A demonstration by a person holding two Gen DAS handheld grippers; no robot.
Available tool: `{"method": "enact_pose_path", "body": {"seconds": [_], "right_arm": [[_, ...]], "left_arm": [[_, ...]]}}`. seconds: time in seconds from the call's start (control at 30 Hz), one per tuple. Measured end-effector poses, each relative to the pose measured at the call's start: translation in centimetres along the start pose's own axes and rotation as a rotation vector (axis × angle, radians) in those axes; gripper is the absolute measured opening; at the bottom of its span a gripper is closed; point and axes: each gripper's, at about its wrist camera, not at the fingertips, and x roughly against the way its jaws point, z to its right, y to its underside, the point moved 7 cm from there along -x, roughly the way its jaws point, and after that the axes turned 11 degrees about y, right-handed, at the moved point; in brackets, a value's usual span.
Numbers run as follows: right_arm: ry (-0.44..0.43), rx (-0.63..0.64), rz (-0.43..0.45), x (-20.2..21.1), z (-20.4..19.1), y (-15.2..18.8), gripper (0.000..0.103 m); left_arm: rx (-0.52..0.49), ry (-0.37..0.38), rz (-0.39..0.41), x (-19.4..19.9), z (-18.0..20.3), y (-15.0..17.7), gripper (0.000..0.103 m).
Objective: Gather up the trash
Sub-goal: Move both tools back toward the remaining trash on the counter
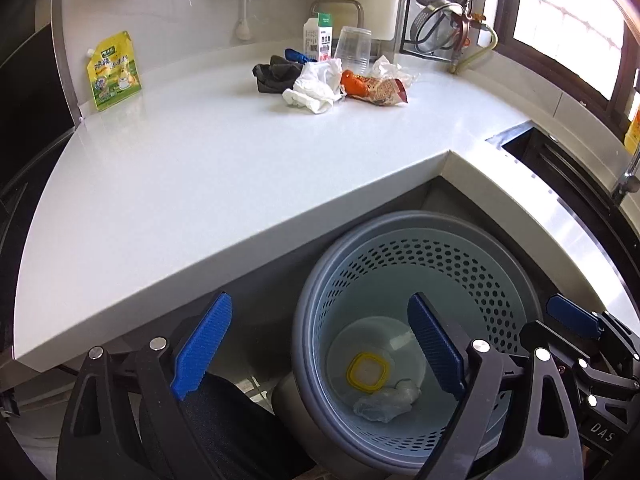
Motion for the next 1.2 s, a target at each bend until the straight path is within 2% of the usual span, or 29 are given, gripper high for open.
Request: {"method": "enact_pose_path", "body": {"seconds": [0.43, 0.63, 0.97, 1.2], "right_arm": [[-0.03, 0.004, 0.076, -0.9, -0.2, -7.7, 0.063], [-0.043, -0.027, 0.075, -3.5, 1.0, -11.4, 0.063], [0.0, -0.003, 0.106, -7.6, 2.7, -19.0, 0.065], [0.006, 0.025, 0.099, -11.5, 2.8, -23.4, 0.065]], "left_arm": [[0.009, -0.018, 0.069, -0.1, -1.8, -7.1, 0.09], [0.019, -0.034, 0.091, -1.3, -2.8, -10.4, 0.09], [0.043, -0.069, 0.161, -3.6, -4.4, -17.0, 0.091], [0.063, -0.098, 0.152, -6.7, -5.6, -19.1, 0.091]]}}
